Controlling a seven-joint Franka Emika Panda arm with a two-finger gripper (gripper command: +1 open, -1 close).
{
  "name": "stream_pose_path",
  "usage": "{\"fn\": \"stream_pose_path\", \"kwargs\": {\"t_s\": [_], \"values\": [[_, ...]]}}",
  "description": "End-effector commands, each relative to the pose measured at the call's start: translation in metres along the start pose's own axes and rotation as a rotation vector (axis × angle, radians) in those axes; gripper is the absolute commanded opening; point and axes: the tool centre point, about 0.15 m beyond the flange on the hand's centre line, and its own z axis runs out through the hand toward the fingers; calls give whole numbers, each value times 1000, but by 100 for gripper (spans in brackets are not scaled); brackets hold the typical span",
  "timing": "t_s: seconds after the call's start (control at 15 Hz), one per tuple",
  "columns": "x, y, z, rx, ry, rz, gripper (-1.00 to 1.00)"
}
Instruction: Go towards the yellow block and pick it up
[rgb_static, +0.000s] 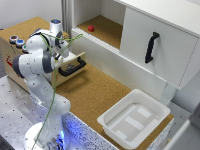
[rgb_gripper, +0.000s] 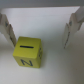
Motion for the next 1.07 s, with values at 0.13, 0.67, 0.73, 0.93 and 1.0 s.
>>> {"fn": "stream_pose_path", "kwargs": {"t_s": [0.13, 0.67, 0.73, 0.93, 1.0], "values": [[-34, -9, 4, 43, -1, -3, 100], [-49, -24, 0, 46, -18, -16, 100], [-47, -24, 4, 47, -19, -18, 100], [-35, -19, 11, 37, 0, -7, 100], [-29, -16, 11, 32, 10, -3, 100]]}}
